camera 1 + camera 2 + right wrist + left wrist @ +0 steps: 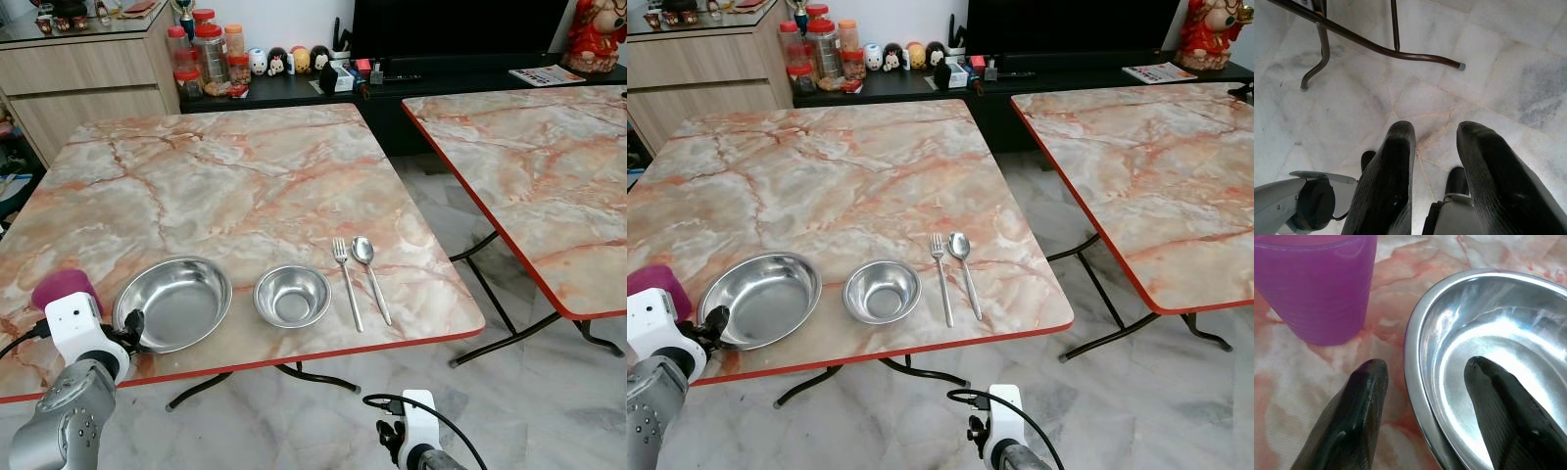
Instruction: Setting the table
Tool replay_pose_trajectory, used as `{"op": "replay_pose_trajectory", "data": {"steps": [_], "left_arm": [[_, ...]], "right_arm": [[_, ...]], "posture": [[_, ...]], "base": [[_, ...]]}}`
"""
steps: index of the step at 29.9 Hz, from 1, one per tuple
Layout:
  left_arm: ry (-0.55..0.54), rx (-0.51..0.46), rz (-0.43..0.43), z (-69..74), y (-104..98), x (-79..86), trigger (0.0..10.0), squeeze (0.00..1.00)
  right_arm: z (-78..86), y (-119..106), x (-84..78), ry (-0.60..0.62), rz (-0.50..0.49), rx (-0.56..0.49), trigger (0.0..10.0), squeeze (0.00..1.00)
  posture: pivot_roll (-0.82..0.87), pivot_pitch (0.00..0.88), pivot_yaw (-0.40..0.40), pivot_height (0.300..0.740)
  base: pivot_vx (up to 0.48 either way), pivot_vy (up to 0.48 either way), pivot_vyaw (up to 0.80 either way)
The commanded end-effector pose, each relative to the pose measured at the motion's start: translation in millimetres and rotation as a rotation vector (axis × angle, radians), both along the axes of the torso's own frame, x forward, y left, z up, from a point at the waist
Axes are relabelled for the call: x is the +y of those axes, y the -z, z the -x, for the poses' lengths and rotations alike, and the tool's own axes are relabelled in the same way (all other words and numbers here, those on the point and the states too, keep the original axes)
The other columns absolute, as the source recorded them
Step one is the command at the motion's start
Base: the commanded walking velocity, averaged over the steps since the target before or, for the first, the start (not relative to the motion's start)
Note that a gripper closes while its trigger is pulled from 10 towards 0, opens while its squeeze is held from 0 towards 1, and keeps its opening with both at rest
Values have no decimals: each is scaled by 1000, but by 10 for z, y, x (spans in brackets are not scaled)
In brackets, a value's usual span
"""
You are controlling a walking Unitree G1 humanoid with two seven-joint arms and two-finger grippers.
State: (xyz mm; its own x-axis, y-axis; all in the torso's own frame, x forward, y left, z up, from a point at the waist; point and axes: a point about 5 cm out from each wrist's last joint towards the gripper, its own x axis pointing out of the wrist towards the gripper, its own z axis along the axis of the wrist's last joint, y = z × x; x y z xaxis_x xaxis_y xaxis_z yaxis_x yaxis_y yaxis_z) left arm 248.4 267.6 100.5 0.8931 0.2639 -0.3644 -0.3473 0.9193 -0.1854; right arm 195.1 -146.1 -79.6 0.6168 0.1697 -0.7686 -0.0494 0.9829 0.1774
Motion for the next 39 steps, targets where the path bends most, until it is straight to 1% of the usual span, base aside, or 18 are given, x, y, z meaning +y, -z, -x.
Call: {"op": "replay_pose_trajectory", "data": {"steps": [1, 2, 6, 9, 21, 22, 24, 25, 27, 28, 29, 30, 39], "left_arm": [[-7, -8, 18, -23, -40, -15, 1647, 0], [-3, -14, 18, -33, -57, -17, 0, 0], [5, -20, 5, -55, -94, -16, 0, 0], [-3, -30, 20, -80, -104, -21, 0, 0], [17, -27, 15, -111, -124, -32, 0, 0], [19, -22, 9, -111, -120, -33, 431, 0], [20, -14, 1, -111, -115, -35, 431, 0], [29, -26, 0, -118, -125, -43, 10000, 0], [38, -46, 8, -127, -139, -56, 10000, 0], [38, -49, 13, -127, -141, -59, 10000, 682], [38, -49, 13, -127, -141, -59, 10000, 682], [36, -50, 16, -123, -141, -57, 10000, 1000], [33, -58, 13, -112, -159, -46, 10000, 1000]], "right_arm": [[6, 3, 4, 3, -4, 4, 10000, 0], [6, 4, 4, 3, -5, 5, 10000, 0], [3, 2, 2, 4, -5, 6, 10000, 0], [0, 2, -1, 4, -4, 8, 10000, 0], [-12, -3, 7, 7, -9, 10, 10000, 0], [-13, -4, 7, 7, -9, 10, 10000, 0], [-15, -4, 6, 8, -9, 9, 10000, 0], [-15, -5, 5, 7, -9, 9, 10000, 0], [-15, -5, 3, 6, -8, 9, 10000, 0], [-15, -5, 3, 6, -8, 10, 10000, 0], [-15, -5, 3, 6, -8, 10, 10000, 0], [-15, -4, 4, 6, -9, 10, 10000, 0], [-8, -1, 9, 4, -10, 12, 10000, 0]], "posture": [[-2, 0, 23, 740], [-2, 0, 23, 740], [-4, 0, 21, 740], [-4, 0, 20, 740], [-7, 0, 21, 740], [-6, 0, 19, 740], [-6, 0, 19, 740], [-3, 0, 18, 740], [-3, 0, 18, 740], [-3, 0, 18, 740], [-3, 0, 18, 740], [-3, 0, 18, 740], [0, 0, 18, 740]], "base": [[0, 0, 0], [0, 0, 0], [0, 0, 0], [0, 0, 0], [0, 0, 0], [0, 0, 0], [0, 0, 0], [0, 0, 0], [0, 0, 0], [0, 0, 0], [0, 0, 0], [0, 0, 0], [0, 0, 0]]}}
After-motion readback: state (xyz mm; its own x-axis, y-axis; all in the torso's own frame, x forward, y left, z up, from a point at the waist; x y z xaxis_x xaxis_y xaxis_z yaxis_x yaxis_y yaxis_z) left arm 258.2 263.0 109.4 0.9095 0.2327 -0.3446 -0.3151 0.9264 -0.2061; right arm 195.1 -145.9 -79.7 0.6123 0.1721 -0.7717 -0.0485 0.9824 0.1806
